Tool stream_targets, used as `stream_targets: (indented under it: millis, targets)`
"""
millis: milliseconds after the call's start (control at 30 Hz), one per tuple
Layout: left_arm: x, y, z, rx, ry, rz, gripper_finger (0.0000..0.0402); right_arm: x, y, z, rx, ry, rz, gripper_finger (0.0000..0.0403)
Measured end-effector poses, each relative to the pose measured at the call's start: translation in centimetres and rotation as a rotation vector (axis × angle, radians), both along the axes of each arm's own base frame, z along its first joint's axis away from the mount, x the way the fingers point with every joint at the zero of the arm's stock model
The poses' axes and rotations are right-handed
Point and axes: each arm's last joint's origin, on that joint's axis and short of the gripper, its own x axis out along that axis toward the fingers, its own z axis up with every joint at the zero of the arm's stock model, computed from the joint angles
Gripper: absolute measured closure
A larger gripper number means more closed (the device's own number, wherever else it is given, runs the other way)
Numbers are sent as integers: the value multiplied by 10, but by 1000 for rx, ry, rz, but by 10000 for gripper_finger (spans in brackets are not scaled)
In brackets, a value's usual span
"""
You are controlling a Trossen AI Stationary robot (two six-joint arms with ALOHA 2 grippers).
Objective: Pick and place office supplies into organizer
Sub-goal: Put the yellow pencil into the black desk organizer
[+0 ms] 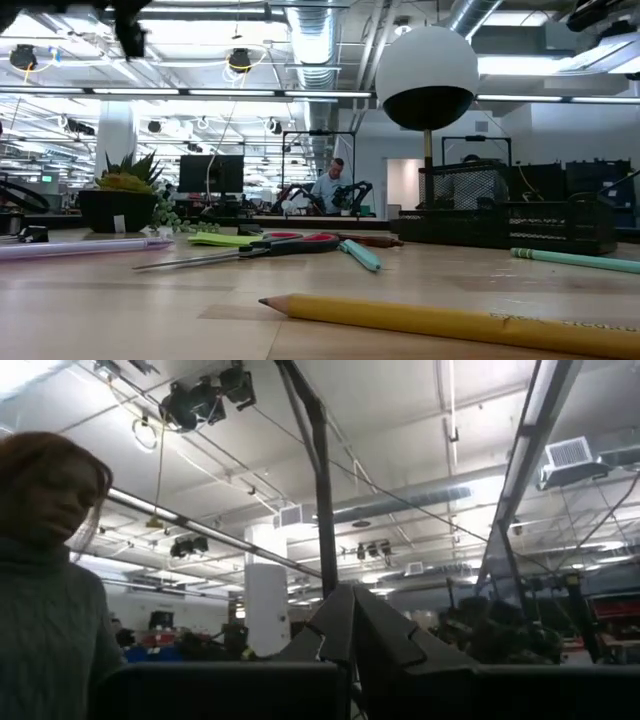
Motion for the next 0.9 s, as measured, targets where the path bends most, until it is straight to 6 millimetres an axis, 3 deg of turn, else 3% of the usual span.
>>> stream_targets:
  millis: [133, 300, 500, 633, 900]
  targets:
    - [40, -19, 31, 70, 124, -62, 379, 0, -1, 0, 15, 12, -26, 401]
    - [87, -53, 52, 151, 344, -97, 388, 1, -3, 0, 52, 40, -86, 401]
    - [111, -86, 59, 84, 646, 45, 392, 3, -7, -1, 154, 99, -181, 401]
    - [115, -102, 53, -69, 767, 39, 383, 3, -7, -1, 199, 111, -157, 401]
    - [135, -139, 8, -183, 930, -45, 338, 5, -6, -5, 215, 175, -150, 401]
